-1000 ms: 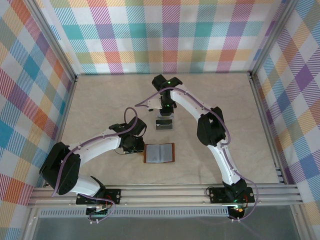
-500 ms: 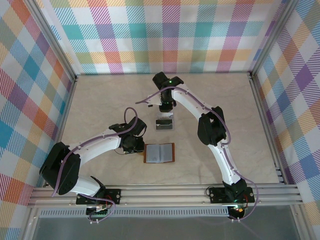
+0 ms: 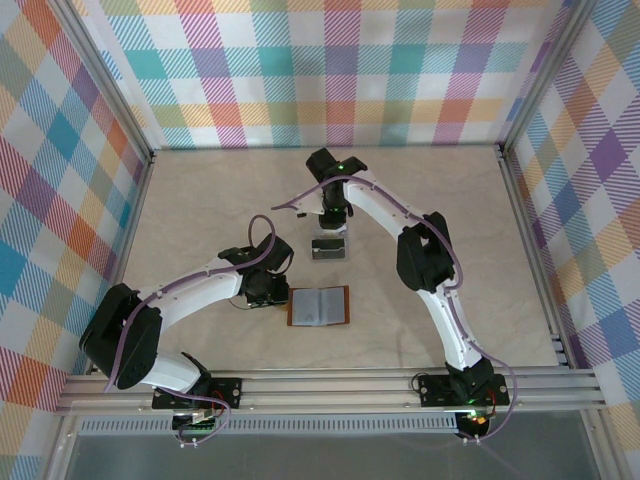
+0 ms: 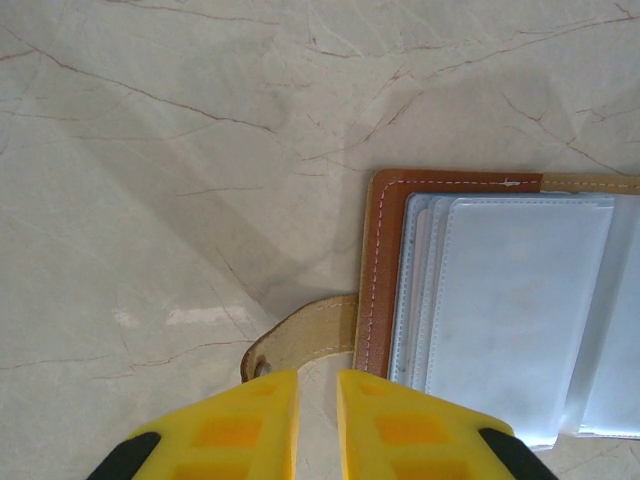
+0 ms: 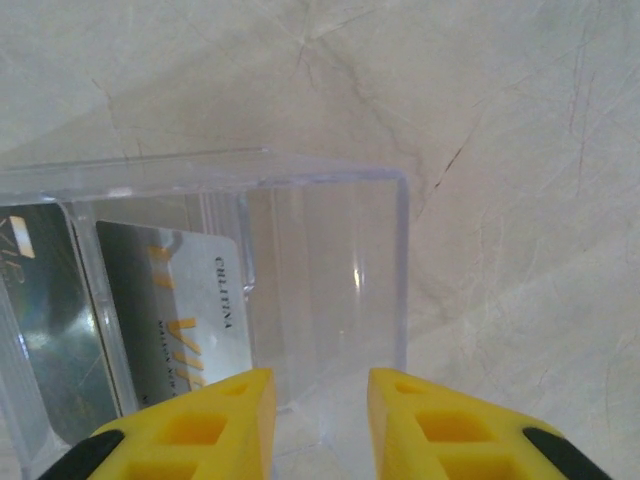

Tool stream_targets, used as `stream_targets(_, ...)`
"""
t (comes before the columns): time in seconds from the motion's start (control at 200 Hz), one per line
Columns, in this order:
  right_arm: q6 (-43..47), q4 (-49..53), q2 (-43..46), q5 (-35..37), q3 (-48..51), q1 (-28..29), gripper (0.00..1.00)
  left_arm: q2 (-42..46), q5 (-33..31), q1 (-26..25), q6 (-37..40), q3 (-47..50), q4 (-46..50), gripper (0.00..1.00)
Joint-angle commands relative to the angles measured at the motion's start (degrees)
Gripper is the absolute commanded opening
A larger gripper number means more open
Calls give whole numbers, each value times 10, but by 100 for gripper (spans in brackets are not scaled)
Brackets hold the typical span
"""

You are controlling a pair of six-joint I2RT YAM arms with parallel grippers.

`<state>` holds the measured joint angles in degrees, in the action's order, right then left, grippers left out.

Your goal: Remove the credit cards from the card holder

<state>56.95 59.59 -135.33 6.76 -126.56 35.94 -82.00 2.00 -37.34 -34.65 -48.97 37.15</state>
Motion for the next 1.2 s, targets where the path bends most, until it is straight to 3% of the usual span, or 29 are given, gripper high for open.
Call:
stream_targets(0.0, -38, -17, 57, -22, 18, -3, 32, -4, 1, 5, 7, -6, -3, 18)
stream_targets(0.085, -85, -41, 85, -31, 38, -3, 33, -3, 1, 8, 9, -6, -6, 18)
stream_targets(0.22, -208, -112, 138, -41, 105, -4, 43, -4, 18, 17, 12, -2, -23, 18)
stream_targets(0.475, -467, -188, 241, -129, 248, -3, 33, -17, 85, 32, 12, 11, -68, 14)
stream_targets(0.805, -790, -274, 309, -332, 416, -2, 20, -46, 98, 35, 20, 11, -72, 10)
stream_targets(0.99, -902, -337, 334, -390, 515, 12, 17, -60, 105, 35, 22, 20, -79, 9)
stream_targets(1.195, -959, -374, 345, -397, 570, 45, 16, -73, 111, 36, 23, 26, -86, 8)
